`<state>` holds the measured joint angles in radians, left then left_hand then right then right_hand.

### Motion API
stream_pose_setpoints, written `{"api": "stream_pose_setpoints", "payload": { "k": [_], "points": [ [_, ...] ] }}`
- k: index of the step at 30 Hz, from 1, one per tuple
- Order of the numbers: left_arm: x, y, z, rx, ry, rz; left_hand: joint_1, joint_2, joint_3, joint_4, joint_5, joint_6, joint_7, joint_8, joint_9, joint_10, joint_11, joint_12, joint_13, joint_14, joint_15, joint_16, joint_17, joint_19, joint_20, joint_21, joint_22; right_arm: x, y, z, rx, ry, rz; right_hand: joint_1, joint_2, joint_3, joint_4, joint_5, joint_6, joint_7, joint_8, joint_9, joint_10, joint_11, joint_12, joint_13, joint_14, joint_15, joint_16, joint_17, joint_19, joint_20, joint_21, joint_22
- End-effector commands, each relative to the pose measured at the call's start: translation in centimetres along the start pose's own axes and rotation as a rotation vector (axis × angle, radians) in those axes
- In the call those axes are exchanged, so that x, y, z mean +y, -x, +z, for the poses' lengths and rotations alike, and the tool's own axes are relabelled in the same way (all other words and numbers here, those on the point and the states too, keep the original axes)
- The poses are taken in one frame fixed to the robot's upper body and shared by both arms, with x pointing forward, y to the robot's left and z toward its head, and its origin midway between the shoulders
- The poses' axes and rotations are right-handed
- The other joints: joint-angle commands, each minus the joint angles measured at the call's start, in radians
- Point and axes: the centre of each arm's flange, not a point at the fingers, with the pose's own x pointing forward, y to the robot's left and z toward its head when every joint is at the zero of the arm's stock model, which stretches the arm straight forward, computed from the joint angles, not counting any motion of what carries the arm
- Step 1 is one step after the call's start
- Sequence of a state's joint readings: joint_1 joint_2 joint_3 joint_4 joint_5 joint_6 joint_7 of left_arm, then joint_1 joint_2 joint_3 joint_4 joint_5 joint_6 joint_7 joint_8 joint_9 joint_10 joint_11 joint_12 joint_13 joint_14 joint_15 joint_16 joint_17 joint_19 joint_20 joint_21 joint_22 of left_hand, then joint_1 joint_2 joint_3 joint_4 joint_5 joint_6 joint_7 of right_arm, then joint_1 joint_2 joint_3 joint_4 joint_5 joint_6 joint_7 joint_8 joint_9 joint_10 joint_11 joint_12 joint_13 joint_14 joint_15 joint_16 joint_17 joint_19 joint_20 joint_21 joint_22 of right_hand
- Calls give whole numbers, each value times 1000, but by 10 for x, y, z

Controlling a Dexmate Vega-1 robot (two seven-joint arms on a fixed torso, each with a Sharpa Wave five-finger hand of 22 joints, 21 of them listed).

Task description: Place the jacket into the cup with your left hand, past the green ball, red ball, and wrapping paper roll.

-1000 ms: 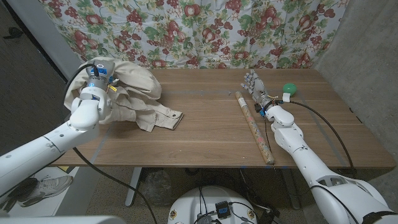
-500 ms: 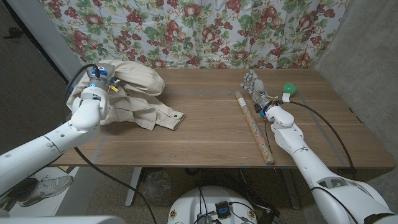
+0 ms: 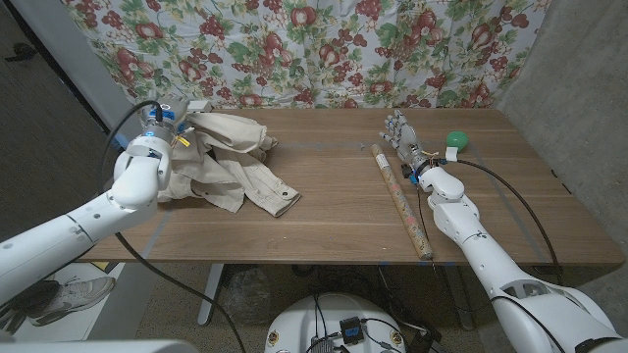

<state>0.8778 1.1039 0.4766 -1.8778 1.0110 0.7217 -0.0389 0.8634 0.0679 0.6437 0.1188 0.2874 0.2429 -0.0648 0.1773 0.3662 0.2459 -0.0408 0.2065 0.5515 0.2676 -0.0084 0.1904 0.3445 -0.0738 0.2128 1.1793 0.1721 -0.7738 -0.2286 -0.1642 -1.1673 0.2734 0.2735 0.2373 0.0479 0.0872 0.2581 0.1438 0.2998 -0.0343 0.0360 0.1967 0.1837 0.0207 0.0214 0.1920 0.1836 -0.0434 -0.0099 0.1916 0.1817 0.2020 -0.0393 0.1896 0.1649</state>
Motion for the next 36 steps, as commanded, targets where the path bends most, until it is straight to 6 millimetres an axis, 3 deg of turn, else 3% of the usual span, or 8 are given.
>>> {"api": "stream_pose_setpoints", "payload": {
  "k": [1,3,9,17,25,36],
  "points": [
    [10,3,1,-17,-14,47,-18,1,-12,-12,-7,-40,0,-3,-15,-30,-5,-13,-15,-40,19,-10,-26,-28,3,-22,3,-1,-2,-1,-1,-1,1,5,22,-2,1,5,0,3,-3,5,-4,7,0,3,-1,1,-3,2,2,-6,2,6],
    [12,3,0,-19,-6,48,-24,0,-22,-15,-9,-51,3,-1,-24,-44,1,-15,-23,-69,39,-15,-39,-36,4,-32,3,-1,-2,-1,-1,-3,0,5,22,-2,1,5,0,3,-3,5,-4,7,0,3,-1,1,-3,2,2,-6,2,6],
    [21,5,-3,-27,35,75,-27,3,-25,-17,-10,-59,4,0,-29,-52,2,-16,-28,-74,44,-13,-47,-43,5,-40,2,-2,-2,-2,0,-4,0,5,21,-2,1,5,1,4,-3,5,-5,7,0,3,-2,1,-3,2,2,-7,2,6],
    [30,8,-7,-37,97,110,-85,-5,-63,14,-20,-67,-3,5,-46,-60,-2,-12,-46,-81,43,-4,-68,-59,6,-65,2,-1,-2,-2,-3,-3,1,5,21,-3,0,5,1,4,-3,5,-5,6,0,3,-2,2,-3,2,1,-6,2,6],
    [34,12,-13,-32,150,143,-156,-11,-106,46,-22,-65,11,13,-64,-67,3,-7,-64,-86,49,2,-89,-68,6,-91,3,0,-1,-2,-3,-6,0,5,21,-3,0,5,0,3,-3,5,-5,7,0,3,-1,1,-2,2,1,-6,2,6],
    [42,15,-21,-9,172,163,-186,-5,-121,52,-18,-67,21,14,-74,-71,7,-6,-74,-84,48,5,-100,-73,6,-106,3,1,0,-2,-3,-8,0,5,21,-3,0,5,1,3,-2,5,-6,5,0,3,-2,1,-3,2,1,-6,2,6]
  ]
}}
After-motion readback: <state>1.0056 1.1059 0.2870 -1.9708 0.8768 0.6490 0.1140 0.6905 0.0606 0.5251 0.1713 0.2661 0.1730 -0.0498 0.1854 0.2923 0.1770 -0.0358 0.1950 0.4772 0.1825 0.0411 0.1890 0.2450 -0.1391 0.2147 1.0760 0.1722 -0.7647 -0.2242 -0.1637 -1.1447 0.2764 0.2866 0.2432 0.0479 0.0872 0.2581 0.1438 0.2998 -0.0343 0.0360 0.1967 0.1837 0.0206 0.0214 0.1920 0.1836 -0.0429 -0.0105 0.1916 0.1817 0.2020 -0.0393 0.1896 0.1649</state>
